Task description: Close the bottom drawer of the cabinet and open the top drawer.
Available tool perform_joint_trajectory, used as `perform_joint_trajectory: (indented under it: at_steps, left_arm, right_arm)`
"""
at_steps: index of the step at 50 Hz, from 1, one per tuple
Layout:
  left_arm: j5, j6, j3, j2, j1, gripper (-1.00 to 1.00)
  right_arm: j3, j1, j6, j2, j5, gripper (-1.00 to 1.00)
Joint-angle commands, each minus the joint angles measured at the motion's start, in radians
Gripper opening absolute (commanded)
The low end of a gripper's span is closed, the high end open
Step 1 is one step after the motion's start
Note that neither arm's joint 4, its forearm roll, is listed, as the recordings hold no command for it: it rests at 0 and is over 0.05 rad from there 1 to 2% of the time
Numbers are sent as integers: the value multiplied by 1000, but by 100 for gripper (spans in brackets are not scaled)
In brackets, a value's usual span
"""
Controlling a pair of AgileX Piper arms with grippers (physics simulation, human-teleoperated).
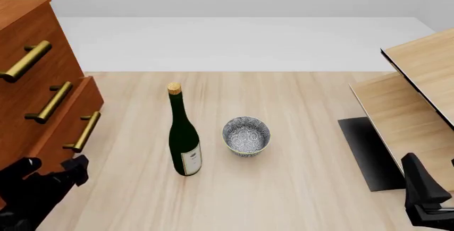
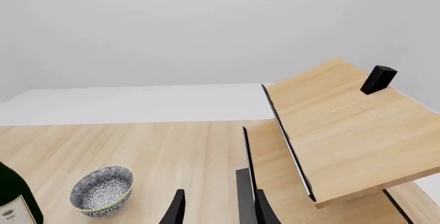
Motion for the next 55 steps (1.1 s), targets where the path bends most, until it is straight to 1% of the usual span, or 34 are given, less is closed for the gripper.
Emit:
perform_joint_trajectory:
  at_steps: [1, 11, 28, 37, 46, 55]
  left_arm:
    - [-36, 15, -17, 53, 25, 100]
    - [-16, 28, -28, 37, 56, 100]
    - [24, 43, -38, -4, 114, 100]
    - [37, 53, -40, -18, 155, 100]
    - [35, 57, -36, -25, 179, 100]
    - [31, 54, -36, -21, 181, 100]
  right_arm:
    - [1, 0, 0, -6, 5, 100]
    - [0, 1, -1, 10, -10, 100]
    - [-1, 1, 1, -3, 4, 100]
    - [-2, 1, 1, 8, -5, 100]
    - [0, 1, 2, -6, 7, 100]
    - [1, 1, 1, -7, 6, 100]
